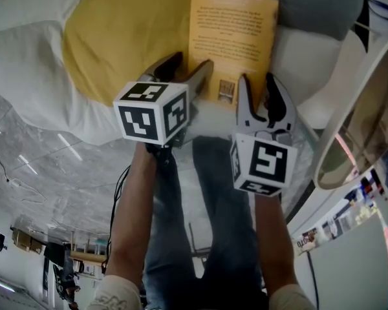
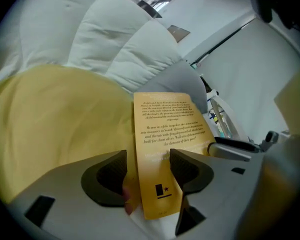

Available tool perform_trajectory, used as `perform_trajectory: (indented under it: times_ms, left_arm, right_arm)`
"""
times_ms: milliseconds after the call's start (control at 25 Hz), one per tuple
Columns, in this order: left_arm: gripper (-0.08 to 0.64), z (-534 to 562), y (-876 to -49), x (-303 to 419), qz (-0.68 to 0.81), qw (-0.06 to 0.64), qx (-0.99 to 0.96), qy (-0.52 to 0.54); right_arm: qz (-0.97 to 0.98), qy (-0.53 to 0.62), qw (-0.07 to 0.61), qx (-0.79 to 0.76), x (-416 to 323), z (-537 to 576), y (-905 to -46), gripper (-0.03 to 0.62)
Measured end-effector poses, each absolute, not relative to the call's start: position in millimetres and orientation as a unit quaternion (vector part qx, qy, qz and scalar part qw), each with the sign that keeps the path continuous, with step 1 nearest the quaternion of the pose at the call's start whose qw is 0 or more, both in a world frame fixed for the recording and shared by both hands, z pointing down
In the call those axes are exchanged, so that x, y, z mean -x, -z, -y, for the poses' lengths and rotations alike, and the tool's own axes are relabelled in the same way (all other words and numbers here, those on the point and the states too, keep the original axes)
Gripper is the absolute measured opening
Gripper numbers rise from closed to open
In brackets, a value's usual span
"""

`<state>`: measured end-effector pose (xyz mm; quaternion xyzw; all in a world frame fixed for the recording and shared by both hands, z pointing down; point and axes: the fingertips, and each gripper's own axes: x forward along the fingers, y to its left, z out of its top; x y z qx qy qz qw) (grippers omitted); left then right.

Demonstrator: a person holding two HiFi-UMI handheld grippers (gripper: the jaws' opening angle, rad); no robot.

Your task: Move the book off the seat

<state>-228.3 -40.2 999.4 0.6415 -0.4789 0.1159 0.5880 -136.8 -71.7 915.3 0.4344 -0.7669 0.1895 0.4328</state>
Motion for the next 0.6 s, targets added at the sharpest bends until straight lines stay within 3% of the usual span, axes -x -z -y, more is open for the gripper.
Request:
perform_trajectory:
  times_ms: [600]
  left_arm:
    - [0.213, 41.5, -1000.1, 218.5, 0.427, 0.609, -0.662, -0.092]
  right_arm:
    - [0.746, -0.185, 0.450, -0.455, 130.1, 72.9, -928.7, 0.175]
